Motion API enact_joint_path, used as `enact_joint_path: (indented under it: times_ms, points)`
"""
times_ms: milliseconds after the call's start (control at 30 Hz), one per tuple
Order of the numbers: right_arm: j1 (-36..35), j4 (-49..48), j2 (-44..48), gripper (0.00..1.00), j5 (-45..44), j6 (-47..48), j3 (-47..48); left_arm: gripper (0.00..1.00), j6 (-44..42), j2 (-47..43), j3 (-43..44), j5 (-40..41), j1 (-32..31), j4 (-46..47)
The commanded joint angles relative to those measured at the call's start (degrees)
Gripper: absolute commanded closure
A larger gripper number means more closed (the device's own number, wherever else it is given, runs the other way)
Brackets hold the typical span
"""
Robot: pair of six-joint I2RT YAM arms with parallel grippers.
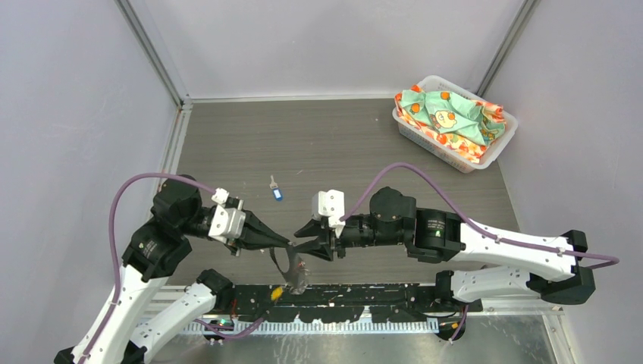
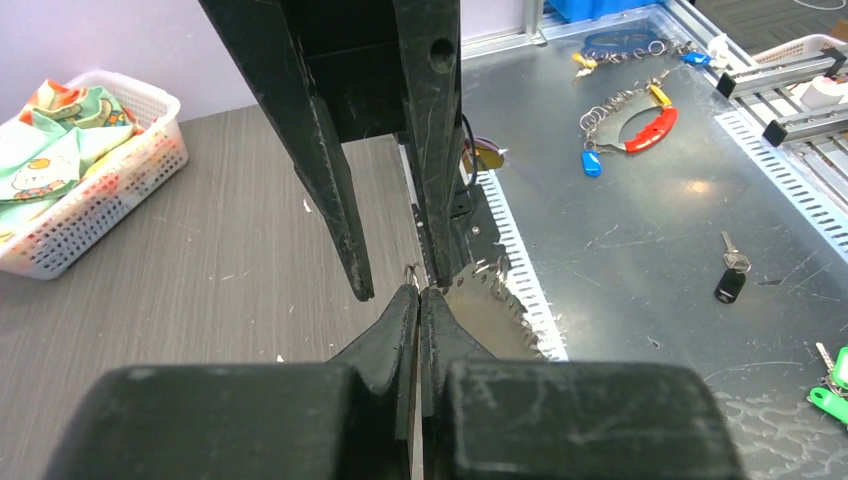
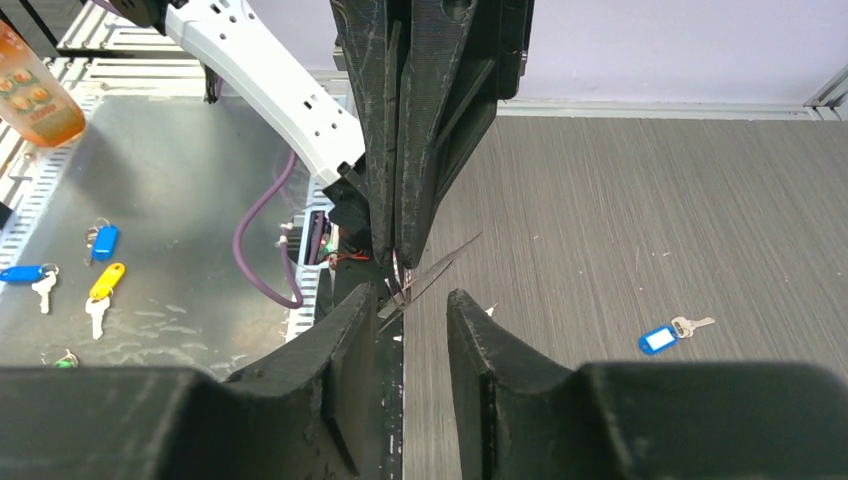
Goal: Put the keys on the keyring
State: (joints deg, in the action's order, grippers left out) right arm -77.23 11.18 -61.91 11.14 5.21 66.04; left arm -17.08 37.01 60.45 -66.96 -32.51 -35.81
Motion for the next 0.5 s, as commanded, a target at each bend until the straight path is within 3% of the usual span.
enact_joint_path:
  times_ms: [0, 267, 467]
  points:
    - [0.1, -1.9, -0.3, 0.66, 1.1, 1.3, 2.5, 1.0, 1.4, 0.7, 1.0, -2.1, -0.1, 3.4]
    - [0.1, -1.3, 0.0, 0.98, 2.2, 1.4, 2.9, 1.0, 2.0, 1.2, 1.0, -2.2, -0.2, 3.4]
    - [0.1, 1.0, 0.4, 0.99, 2.1, 0.8, 3.6, 1.0, 2.0, 0.8, 0.3, -1.0, -0.2, 3.4]
